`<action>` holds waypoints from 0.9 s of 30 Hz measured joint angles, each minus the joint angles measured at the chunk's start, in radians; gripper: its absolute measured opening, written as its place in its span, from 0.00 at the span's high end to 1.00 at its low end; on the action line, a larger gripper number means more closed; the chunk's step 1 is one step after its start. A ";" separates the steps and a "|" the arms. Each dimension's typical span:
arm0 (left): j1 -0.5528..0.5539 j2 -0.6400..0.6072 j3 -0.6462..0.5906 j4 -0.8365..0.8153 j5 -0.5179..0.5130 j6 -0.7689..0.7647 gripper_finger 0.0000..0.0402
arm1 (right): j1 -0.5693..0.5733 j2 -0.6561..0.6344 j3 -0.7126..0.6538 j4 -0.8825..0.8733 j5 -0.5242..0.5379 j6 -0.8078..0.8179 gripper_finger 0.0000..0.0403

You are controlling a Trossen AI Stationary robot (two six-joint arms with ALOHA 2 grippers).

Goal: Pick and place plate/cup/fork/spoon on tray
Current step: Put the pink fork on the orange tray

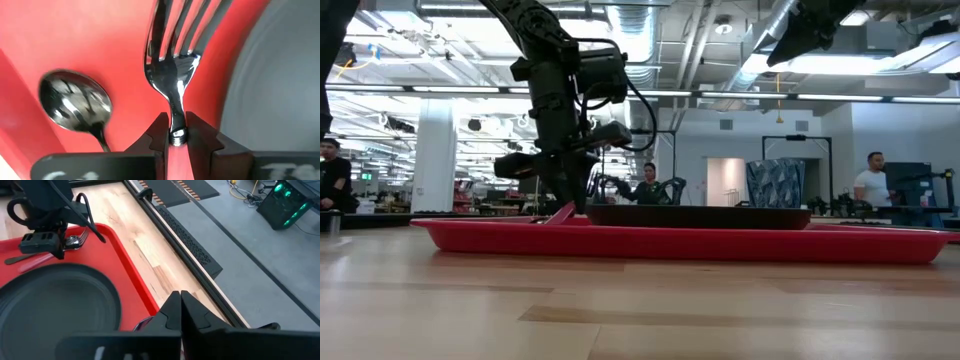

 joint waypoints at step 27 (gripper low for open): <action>-0.014 -0.001 -0.055 0.081 0.005 -0.023 0.91 | 0.000 0.000 0.000 0.056 0.000 -0.024 0.98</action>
